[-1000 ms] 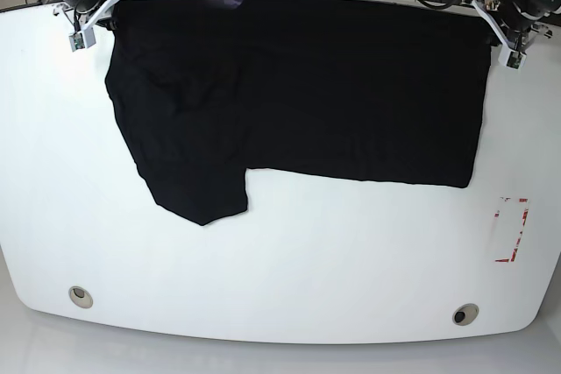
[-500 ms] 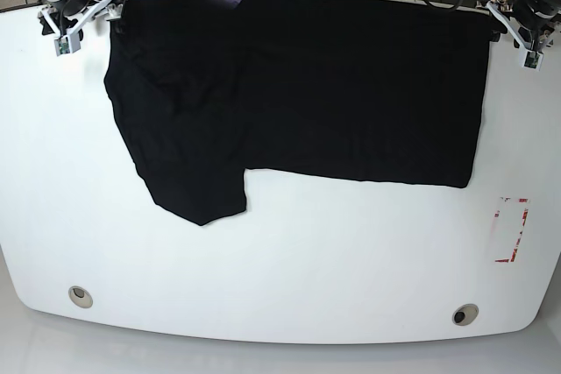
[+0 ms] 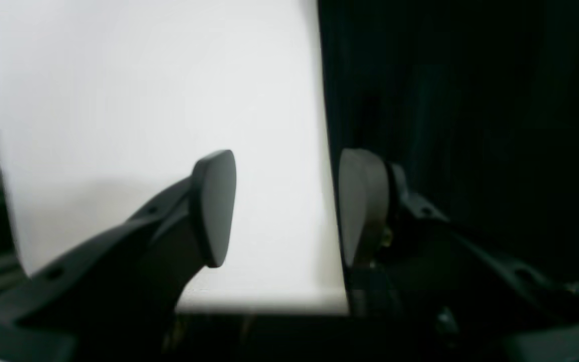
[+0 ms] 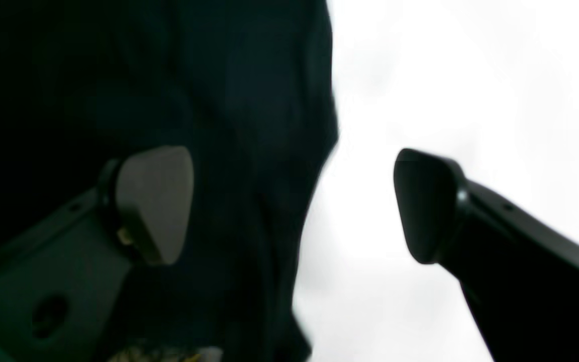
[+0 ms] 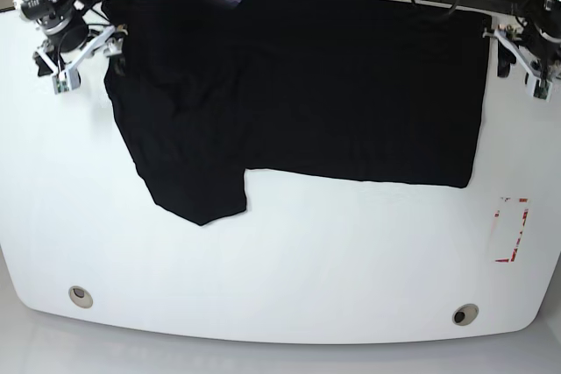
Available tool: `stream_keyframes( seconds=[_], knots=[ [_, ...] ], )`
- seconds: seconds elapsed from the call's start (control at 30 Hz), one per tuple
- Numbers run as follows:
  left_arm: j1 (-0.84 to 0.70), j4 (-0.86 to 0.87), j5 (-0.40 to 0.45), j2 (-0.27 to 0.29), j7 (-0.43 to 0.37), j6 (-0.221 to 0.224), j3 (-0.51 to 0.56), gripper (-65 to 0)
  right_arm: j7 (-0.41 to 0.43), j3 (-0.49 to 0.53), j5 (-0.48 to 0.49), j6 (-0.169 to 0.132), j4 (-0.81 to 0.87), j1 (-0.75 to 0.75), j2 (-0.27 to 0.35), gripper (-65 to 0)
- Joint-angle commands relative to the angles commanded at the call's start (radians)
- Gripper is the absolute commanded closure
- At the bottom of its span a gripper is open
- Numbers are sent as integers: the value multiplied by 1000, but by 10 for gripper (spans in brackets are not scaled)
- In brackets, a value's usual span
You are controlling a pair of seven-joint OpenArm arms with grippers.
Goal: Layout the t-shirt on the table in an organized manner, then fold the t-shirt properly
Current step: 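Release the shirt edge with both grippers, then move both grippers down to the shirt's hem corners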
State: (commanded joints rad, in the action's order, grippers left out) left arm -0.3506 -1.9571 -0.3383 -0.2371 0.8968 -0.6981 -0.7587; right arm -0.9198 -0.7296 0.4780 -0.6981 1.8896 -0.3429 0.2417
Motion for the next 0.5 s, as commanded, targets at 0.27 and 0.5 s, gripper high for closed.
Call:
stream_keyframes(
  seconds=[0.27, 0.5],
  knots=[
    [252, 61, 3, -3, 2, 0, 91, -312, -54, 94, -163, 0, -132, 258, -2, -599],
    [410, 207, 3, -5, 0, 81, 173, -312, -46, 146, -247, 0, -273, 427, -6, -599]
  ],
)
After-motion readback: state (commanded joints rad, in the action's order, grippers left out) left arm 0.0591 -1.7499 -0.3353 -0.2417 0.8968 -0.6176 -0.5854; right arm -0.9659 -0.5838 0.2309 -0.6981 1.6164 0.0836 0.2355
